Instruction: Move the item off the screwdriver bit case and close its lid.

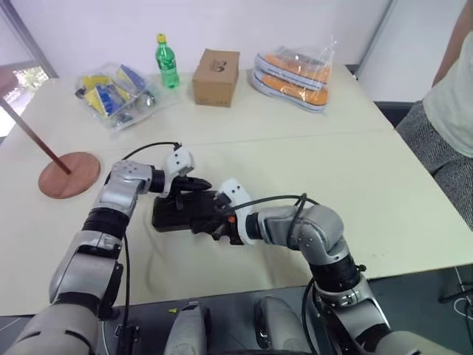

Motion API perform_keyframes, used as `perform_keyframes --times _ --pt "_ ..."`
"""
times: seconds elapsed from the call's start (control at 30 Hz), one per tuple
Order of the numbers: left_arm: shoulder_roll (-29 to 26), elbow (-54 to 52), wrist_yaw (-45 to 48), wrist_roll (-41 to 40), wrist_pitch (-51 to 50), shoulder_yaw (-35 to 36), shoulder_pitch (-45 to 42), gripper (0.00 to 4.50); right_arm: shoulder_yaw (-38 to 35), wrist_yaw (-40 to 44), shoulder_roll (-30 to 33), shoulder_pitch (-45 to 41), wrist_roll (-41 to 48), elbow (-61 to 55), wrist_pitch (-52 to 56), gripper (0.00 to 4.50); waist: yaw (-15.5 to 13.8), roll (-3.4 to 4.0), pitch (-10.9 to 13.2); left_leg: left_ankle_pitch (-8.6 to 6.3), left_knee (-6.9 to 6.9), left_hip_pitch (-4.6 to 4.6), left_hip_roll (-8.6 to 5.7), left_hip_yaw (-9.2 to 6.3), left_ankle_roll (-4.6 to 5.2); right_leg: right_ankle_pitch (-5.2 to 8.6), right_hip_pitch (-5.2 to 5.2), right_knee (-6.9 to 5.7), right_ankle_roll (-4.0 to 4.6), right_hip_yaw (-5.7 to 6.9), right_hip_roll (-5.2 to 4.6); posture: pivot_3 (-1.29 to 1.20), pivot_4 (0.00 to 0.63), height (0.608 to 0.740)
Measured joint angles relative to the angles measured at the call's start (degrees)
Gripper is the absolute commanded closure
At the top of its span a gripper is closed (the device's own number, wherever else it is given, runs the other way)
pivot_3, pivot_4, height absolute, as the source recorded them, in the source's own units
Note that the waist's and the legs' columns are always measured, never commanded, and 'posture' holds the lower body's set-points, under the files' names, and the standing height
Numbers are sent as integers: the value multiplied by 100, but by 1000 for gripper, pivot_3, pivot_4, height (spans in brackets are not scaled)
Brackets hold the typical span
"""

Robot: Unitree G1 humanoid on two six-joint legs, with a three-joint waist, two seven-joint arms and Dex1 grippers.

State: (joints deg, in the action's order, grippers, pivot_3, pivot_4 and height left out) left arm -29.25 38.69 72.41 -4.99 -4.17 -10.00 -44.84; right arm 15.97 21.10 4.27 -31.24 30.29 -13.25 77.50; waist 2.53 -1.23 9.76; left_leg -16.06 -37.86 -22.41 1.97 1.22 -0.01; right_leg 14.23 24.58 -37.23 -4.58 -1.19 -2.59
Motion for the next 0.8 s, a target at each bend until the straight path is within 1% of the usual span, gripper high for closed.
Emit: perform_keyframes --times 0.1,0.3,0.6,0.7,0.8 --pt "5 -6 12 10 11 0 0 4500 128 -15 17 68 -97 252 -45 4437 -3 1 0 0 0 -4 0 0 0 0 2 1 0 1 -1 0 150 740" --pt "6 -7 13 66 98 -6 3 4500 300 -10 13 48 -216 252 -209 4437 -3 1 0 -1 0 -4 0 0 1 0 2 2 0 1 -2 0 150 740" --pt "3 -8 4 106 240 -7 20 4500 285 -8 0 16 -235 224 -136 4437 -3 1 0 -1 0 -4 0 0 1 0 2 2 0 1 -2 0 150 740" --pt "-5 -5 -20 128 293 -4 22 4500 296 -27 35 -58 -241 70 -48 4437 0 1 0 -1 0 -4 0 0 1 0 3 2 0 1 -1 0 150 740" --pt "-11 1 -39 161 340 -1 29 4500 509 -24 264 -230 -312 -298 -89 4437 3 1 1 -1 0 -4 0 0 1 0 3 2 0 1 -2 0 150 740"
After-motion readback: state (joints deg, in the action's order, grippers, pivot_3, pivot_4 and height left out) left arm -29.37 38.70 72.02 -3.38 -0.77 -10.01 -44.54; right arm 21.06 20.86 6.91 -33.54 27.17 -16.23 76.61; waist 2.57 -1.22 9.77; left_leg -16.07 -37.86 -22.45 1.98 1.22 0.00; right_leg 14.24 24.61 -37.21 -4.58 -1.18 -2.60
